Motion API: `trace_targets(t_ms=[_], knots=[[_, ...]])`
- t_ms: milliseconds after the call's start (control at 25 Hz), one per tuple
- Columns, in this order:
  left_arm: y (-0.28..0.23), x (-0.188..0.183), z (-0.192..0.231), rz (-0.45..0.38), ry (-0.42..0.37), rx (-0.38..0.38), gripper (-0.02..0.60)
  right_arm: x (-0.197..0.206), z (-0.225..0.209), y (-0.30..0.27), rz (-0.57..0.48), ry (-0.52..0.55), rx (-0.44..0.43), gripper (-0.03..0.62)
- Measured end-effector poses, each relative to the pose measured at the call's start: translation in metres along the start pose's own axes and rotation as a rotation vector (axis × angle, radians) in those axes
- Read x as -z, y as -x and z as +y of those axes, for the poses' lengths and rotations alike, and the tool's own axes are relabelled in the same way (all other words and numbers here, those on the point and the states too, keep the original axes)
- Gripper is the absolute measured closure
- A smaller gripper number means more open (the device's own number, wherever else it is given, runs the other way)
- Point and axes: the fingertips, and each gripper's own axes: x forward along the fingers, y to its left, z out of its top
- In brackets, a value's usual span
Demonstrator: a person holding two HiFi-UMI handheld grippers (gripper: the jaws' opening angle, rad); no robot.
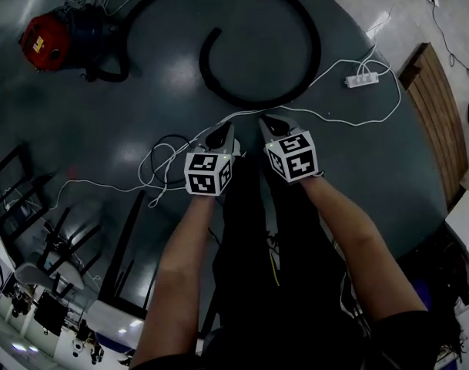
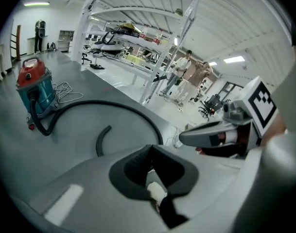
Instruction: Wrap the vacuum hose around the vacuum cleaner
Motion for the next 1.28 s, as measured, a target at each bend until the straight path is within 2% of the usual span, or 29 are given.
trace_targets(t_ms=[400, 600, 920, 1040, 1200, 1280], knots=[[-0.085, 0.053, 0.049, 0.071, -0.014, -0.010, 0.572, 0.047, -0.041, -0.081, 0.009, -0.034, 0.029, 0.600], [-0.132, 0.094, 0.086, 0.124, -0.054, -0.082, 0.572, 0.075, -0.057, -0.124, 0.002, -0.031, 0.023, 0.601], [-0.201, 0.159, 0.131, 0.174, 0.017, -0.138, 0.571, 0.127, -0.075, -0.199, 0.058, 0.087, -0.008, 0.600], [-0.227, 0.181, 0.146, 0.210, 0.028, -0.157, 0.546, 0.140, -0.088, -0.224, 0.072, 0.110, -0.013, 0.600], [-0.257, 0.194, 0.170, 0.191, 0.044, -0.197, 0.517, 0.150, -0.103, -0.261, 0.077, 0.119, -0.029, 0.600], [-0.270, 0.196, 0.184, 0.172, 0.078, -0.228, 0.493, 0.153, -0.110, -0.278, 0.077, 0.138, -0.027, 0.600]])
